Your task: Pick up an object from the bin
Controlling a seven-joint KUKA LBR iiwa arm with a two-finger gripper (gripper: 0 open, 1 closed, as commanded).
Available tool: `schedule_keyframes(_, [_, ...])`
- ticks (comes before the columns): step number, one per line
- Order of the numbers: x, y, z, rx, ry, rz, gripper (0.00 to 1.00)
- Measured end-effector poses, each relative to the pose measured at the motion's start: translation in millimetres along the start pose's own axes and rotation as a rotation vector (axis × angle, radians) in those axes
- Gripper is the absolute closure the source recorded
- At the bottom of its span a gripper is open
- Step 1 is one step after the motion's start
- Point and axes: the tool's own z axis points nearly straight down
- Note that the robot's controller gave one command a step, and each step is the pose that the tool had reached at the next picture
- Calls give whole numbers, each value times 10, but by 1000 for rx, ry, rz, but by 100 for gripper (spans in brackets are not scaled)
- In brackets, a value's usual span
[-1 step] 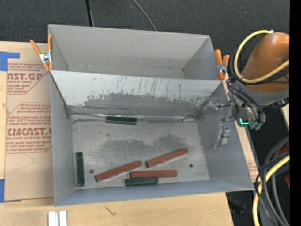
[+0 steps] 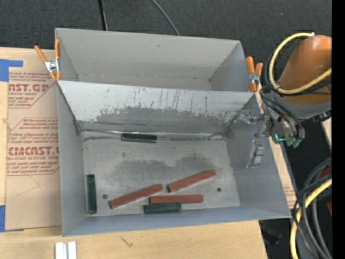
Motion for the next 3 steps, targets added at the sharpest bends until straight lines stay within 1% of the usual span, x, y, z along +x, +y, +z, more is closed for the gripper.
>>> schedule_keyframes(1, [-18,209,330,2,-5,-80,0])
schedule_keyframes(2, [163,407,1002,-1,-3,-113,0])
schedule_keyframes(3, [-14,677,1390,-2,1,-281,100])
